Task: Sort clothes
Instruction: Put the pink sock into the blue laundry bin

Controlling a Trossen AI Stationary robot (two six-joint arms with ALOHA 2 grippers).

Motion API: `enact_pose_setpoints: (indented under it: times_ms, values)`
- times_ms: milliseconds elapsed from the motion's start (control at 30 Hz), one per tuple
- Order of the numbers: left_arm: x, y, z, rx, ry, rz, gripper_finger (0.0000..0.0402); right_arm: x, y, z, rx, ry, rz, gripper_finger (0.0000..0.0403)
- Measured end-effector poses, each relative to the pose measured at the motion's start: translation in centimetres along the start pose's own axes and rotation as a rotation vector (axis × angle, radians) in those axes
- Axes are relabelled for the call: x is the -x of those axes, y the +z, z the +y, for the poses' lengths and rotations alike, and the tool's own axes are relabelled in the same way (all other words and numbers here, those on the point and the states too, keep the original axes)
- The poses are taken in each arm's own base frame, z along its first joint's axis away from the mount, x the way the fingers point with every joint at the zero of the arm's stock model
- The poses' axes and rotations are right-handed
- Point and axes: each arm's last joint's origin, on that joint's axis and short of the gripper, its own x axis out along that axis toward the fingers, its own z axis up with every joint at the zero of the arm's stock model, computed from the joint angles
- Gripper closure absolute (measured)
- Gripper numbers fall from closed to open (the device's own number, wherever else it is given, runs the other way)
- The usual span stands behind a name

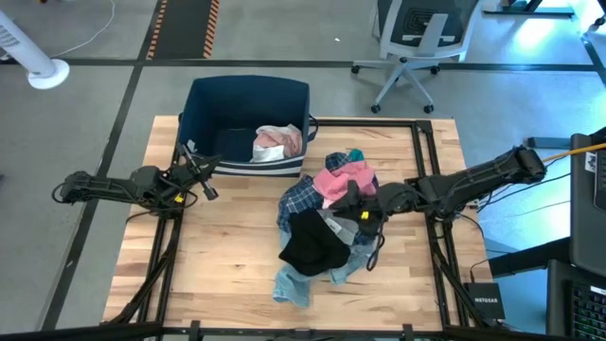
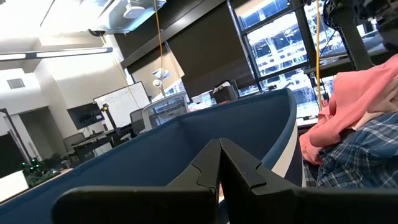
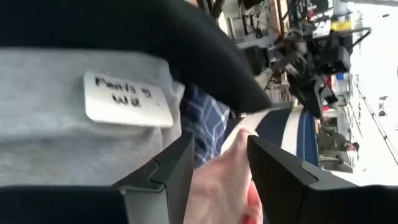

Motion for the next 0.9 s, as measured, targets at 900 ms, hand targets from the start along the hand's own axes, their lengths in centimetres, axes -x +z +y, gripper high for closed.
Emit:
enact_pose_setpoints:
  times_ms: [900]
  values:
    - [0.00, 0.00, 0.00, 0.000, 0.000, 0.000, 0.0400, -0.44, -0.25, -0.29, -0.031, -0.077, 0.123, 0.0270]
